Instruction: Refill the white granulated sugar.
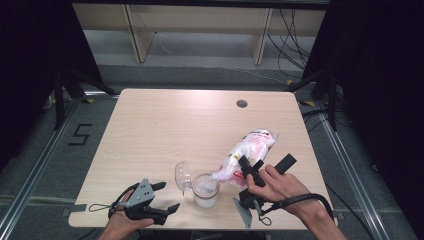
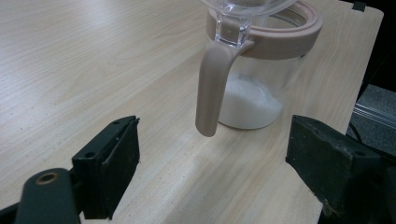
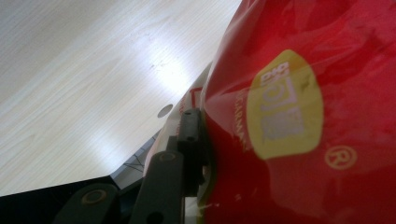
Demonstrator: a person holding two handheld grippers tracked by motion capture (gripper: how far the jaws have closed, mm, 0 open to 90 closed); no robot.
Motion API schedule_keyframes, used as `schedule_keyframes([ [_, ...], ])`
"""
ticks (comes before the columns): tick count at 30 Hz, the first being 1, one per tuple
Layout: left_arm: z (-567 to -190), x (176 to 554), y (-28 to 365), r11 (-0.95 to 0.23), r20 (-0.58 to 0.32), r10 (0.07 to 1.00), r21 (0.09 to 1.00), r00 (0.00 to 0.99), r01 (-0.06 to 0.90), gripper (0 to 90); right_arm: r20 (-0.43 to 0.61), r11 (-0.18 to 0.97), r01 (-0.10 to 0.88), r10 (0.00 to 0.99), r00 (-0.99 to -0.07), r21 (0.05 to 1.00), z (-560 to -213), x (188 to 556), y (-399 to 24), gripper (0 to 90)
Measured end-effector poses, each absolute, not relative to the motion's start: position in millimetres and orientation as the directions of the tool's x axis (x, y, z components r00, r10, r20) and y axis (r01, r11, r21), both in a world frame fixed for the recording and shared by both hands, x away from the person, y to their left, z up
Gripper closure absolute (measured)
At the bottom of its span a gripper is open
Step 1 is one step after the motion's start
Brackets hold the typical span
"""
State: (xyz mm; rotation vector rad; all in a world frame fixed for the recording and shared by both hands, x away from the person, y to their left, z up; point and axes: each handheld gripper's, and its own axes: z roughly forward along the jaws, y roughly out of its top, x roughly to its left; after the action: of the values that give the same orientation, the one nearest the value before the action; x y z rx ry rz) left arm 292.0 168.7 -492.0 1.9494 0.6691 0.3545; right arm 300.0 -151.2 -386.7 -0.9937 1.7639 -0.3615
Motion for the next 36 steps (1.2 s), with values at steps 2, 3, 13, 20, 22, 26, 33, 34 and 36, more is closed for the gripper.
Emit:
schedule_keyframes([
  [2,-492.1,291.9,168.6,-0.343,-0.042,0.594,0.89,0.804,0.3,16.7,-0.637,0.614,-0.451,-0.761,-0.12,-0.648,-386.4,300.1,-151.9,74.1],
  [3,-492.0,291.9,168.8,-0.344,-0.041,0.594,0.89,0.804,0.299,16.7,-0.646,0.629,-0.448,-0.751,-0.138,-0.635,-386.9,299.8,-152.2,74.0],
  [13,-491.9,292.1,169.1,-0.348,-0.036,0.592,0.889,0.805,0.296,16.7,-0.659,0.645,-0.443,-0.738,-0.149,-0.623,-387.2,299.5,-152.4,74.3],
  [20,-491.8,292.0,169.0,-0.346,-0.038,0.593,0.89,0.804,0.297,16.7,-0.656,0.646,-0.44,-0.739,-0.154,-0.624,-387.4,299.2,-152.2,74.5],
  [22,-491.8,292.0,169.1,-0.347,-0.036,0.593,0.89,0.804,0.296,16.8,-0.657,0.647,-0.442,-0.737,-0.156,-0.621,-387.4,299.5,-152.6,74.4],
  [26,-491.9,291.3,168.8,-0.339,-0.049,0.598,0.889,0.8,0.308,16.7,-0.659,0.65,-0.438,-0.735,-0.157,-0.621,-387.6,299.4,-153.0,74.6],
  [33,-491.8,292.0,169.1,-0.347,-0.037,0.593,0.89,0.804,0.297,16.7,-0.637,0.62,-0.454,-0.758,-0.139,-0.64,-384.9,301.2,-152.0,74.7],
  [34,-491.6,292.1,169.4,-0.351,-0.033,0.593,0.889,0.805,0.295,16.7,-0.637,0.622,-0.453,-0.758,-0.141,-0.639,-385.0,301.1,-152.1,74.7],
  [36,-491.6,291.4,169.2,-0.346,-0.041,0.599,0.888,0.8,0.304,16.7,-0.658,0.65,-0.44,-0.735,-0.16,-0.619,-387.2,299.6,-153.1,74.8],
])
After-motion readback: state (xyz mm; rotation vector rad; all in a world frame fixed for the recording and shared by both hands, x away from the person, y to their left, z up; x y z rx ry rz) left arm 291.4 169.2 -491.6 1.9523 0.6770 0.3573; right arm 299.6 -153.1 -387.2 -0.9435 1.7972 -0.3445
